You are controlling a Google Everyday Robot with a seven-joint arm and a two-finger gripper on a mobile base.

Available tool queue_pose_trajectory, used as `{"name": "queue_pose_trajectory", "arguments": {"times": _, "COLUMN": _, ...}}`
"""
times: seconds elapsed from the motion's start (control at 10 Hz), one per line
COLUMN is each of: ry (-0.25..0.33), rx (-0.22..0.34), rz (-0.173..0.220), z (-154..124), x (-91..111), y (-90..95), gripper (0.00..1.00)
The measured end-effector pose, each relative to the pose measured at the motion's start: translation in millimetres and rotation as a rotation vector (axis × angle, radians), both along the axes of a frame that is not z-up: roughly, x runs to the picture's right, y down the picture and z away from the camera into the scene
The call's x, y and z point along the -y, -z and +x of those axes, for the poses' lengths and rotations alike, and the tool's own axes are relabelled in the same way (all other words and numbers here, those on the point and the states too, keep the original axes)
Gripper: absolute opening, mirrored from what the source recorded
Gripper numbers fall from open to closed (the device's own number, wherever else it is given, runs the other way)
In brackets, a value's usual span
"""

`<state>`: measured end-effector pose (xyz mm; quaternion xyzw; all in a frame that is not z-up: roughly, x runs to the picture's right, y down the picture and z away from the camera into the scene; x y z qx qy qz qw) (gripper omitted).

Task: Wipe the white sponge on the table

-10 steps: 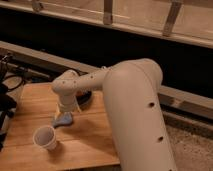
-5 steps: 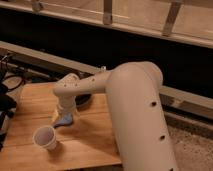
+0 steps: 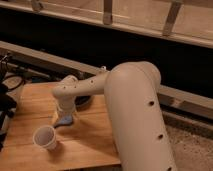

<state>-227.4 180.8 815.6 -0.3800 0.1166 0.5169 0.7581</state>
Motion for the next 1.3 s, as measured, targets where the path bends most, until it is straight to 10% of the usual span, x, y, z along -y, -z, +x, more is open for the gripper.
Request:
{"name": "queue_pose_trajectory", "arguments": {"times": 0.7, "ry": -0.052, "rx": -0.016, "rz": 0.096, "z": 22, "x": 30, "y": 1.7, "gripper": 0.80}}
{"name": "queue_pose_trajectory", "arguments": {"times": 1.3, "ry": -0.099, "rx": 0.050, "rz": 0.055, "z": -3, "x": 6, "y": -17.0, "gripper": 0.80}}
